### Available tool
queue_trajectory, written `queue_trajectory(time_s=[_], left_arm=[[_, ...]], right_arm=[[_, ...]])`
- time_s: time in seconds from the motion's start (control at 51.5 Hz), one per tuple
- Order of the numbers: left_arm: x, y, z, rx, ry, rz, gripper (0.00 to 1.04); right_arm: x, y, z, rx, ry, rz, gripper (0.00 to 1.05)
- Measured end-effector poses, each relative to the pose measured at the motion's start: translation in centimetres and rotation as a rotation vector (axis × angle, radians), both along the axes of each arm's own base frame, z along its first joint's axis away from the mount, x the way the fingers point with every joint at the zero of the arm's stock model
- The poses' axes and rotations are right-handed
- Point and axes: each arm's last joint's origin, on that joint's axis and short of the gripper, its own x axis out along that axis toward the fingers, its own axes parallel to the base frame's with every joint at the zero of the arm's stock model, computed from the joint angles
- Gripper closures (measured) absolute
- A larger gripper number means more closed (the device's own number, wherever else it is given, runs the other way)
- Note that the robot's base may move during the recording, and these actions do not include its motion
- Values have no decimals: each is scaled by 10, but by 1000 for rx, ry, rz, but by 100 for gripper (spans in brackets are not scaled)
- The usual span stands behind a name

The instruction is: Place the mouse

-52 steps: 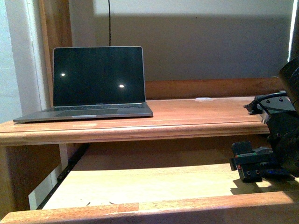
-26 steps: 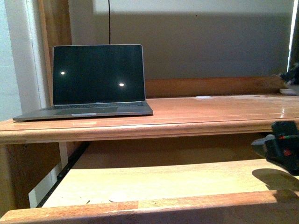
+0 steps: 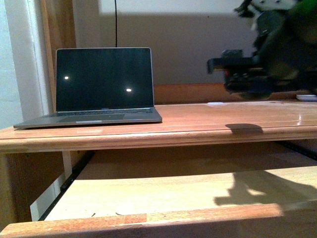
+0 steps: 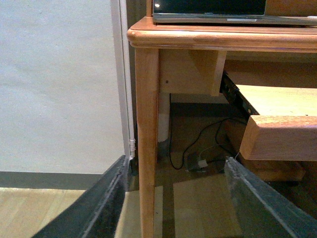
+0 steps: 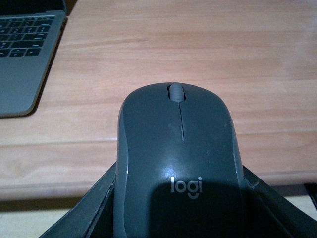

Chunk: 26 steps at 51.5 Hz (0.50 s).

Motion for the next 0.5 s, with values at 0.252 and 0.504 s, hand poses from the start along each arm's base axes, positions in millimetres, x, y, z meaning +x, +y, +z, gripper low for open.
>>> queue_trajectory(time_s=[0.252,0.504], left_arm=[[0,0,0,0,0,0,8],[0,0,0,0,0,0,8]], right_arm=[[67,43,-26,-63,83,-55,49],[101,63,-38,-67,42,-75,38]])
